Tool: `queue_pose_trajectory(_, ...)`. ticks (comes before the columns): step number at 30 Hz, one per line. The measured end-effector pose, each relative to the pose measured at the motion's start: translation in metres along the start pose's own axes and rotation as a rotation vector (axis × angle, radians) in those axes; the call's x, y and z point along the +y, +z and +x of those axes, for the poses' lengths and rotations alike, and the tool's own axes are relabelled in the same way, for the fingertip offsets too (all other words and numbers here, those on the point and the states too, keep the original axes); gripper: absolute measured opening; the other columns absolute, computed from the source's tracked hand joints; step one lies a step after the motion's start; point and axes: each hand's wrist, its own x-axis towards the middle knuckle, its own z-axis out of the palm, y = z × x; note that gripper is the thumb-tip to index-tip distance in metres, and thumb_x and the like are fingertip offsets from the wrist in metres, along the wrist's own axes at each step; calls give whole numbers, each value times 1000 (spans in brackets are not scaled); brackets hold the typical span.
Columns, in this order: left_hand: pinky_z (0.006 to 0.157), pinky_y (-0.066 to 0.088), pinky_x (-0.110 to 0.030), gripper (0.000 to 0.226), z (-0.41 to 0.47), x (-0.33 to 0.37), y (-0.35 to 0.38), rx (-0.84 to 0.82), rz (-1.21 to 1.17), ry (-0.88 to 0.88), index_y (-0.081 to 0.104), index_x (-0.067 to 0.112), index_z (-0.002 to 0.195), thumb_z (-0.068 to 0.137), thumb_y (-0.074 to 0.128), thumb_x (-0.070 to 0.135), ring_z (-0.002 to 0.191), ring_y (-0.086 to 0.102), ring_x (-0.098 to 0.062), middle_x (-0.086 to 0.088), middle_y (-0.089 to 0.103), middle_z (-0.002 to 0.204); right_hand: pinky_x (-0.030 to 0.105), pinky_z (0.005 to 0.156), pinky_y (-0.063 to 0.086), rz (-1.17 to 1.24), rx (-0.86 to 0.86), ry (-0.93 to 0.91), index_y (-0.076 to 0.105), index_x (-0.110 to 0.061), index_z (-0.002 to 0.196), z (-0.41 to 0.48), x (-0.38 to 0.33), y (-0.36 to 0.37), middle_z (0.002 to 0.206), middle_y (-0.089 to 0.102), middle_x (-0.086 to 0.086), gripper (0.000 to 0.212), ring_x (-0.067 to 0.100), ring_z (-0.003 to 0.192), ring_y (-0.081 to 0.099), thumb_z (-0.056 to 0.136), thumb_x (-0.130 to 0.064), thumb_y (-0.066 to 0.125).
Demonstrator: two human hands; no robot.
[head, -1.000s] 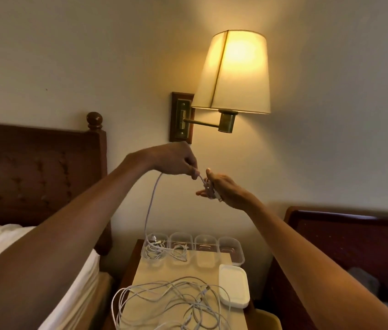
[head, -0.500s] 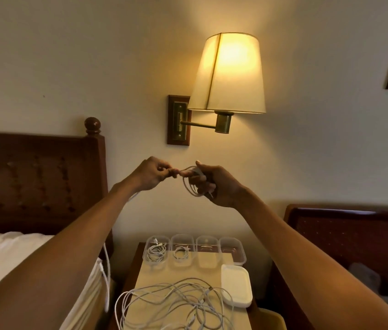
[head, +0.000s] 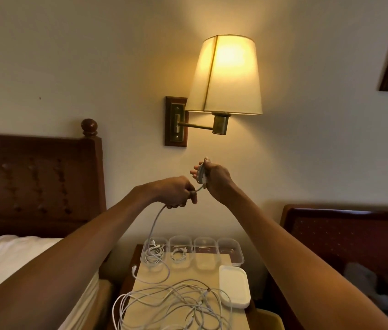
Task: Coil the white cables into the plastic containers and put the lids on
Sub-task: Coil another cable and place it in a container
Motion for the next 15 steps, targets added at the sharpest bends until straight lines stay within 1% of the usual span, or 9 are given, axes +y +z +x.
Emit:
queue_pose_trajectory(1,53,45,-22,27,0,4,-3,-16,41,5,68,11,112,105,42,17,63,51,-13,-3,58,79,44,108,41,-81,7,-15,46,0,119,0,1,0,123,56,20,30,33,120,55,106,-23,33)
queue_pose_trajectory(2,52,44,-21,25,-1,7,-7,-24,81,11,68,12,113,104,45,17,63,51,-13,-2,59,80,42,105,43,-157,9,-27,46,-2,115,-2,2,0,112,58,14,28,29,114,57,106,-24,32)
queue_pose_trajectory(4,51,44,-21,22,-1,10,-15,-14,153,40,70,12,111,102,50,16,60,52,-12,-2,61,79,34,88,46,-311,-7,-33,48,-3,106,-5,2,1,95,57,8,30,20,93,58,107,-28,32)
queue_pose_trajectory(5,52,44,-22,20,-1,10,-19,3,167,62,71,12,107,100,53,17,59,52,-12,-3,64,79,33,81,45,-387,-27,-27,50,-2,101,-6,4,0,91,56,10,34,20,86,55,106,-31,31)
queue_pose_trajectory(6,54,45,-24,18,-2,8,-23,24,174,88,73,13,103,99,56,18,60,54,-13,-4,66,79,33,78,43,-454,-59,-14,51,-1,98,-6,6,-1,90,57,14,39,24,84,53,106,-33,31)
queue_pose_trajectory(8,60,46,-26,15,-4,6,-30,61,213,146,76,16,96,95,63,23,64,57,-12,-2,69,77,36,80,43,-521,-137,28,57,6,103,-11,13,-5,94,63,18,49,32,89,57,106,-34,29)
queue_pose_trajectory(10,63,46,-26,12,-5,4,-37,92,236,177,76,17,93,91,70,26,66,60,-10,2,68,73,35,85,47,-469,-209,107,57,11,113,-15,19,-10,101,68,19,51,29,94,65,107,-30,28)
queue_pose_trajectory(12,64,48,-27,14,-6,2,-44,122,222,191,76,18,91,85,76,30,68,63,-12,2,70,74,31,86,52,-359,-316,207,57,8,114,-22,23,-14,104,68,19,48,24,91,67,107,-27,25)
queue_pose_trajectory(15,69,53,-32,19,-5,-7,-51,170,170,218,76,19,90,80,79,34,74,66,-11,3,71,78,22,68,52,-196,-431,332,58,0,103,-31,23,-16,91,65,13,44,16,73,63,105,-28,24)
